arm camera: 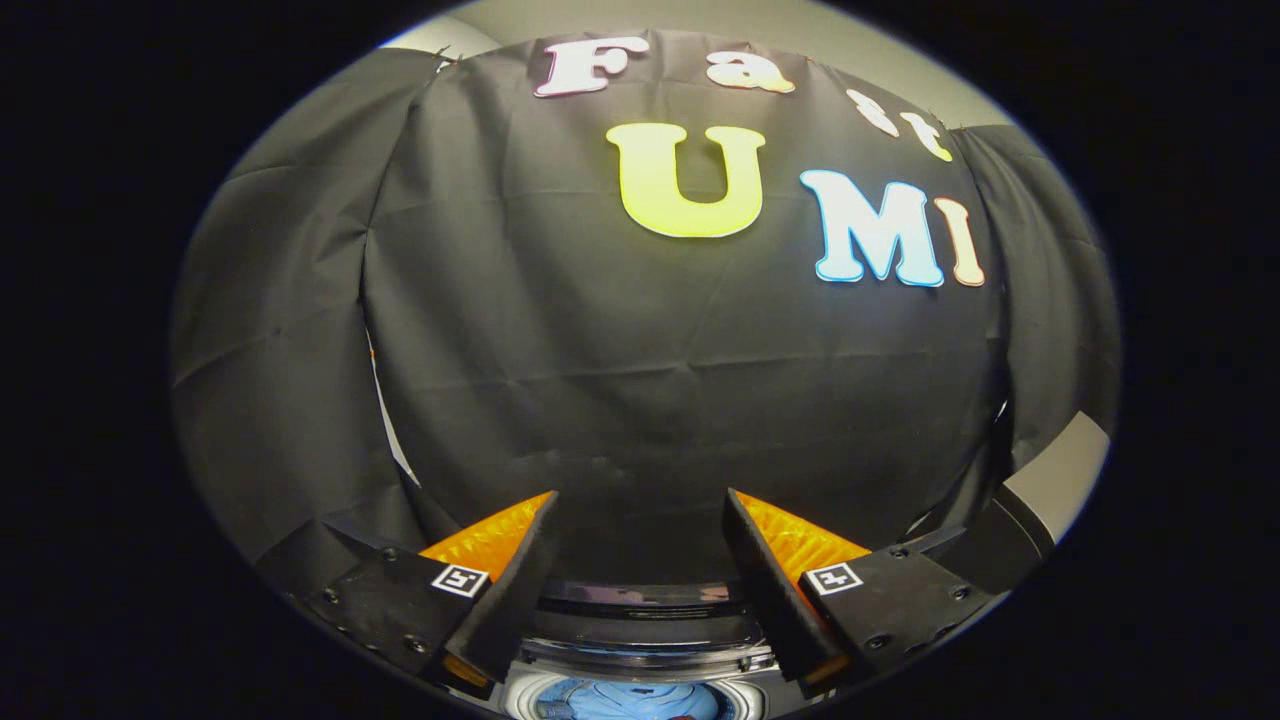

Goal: Put the clothes into the washing machine and then close the washing machine lid.

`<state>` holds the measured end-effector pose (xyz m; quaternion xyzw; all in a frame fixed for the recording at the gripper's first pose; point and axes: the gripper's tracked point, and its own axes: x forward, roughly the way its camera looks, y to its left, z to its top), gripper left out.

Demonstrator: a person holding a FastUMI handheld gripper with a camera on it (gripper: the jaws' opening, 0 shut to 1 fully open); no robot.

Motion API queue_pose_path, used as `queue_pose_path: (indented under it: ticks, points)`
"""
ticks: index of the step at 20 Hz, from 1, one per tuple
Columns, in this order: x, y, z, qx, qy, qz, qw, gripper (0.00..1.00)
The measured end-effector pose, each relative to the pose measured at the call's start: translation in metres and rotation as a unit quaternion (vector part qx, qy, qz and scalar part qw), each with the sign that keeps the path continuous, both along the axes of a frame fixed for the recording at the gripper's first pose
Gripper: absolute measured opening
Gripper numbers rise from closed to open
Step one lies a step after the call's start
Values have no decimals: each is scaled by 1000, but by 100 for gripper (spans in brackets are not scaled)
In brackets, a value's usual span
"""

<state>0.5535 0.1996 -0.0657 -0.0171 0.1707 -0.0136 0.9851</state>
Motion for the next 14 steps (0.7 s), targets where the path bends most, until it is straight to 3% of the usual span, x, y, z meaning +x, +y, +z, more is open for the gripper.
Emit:
queue_pose_path:
  ticks: [14]
  points:
    - [-76,7,1,2,-44,9,999,99]
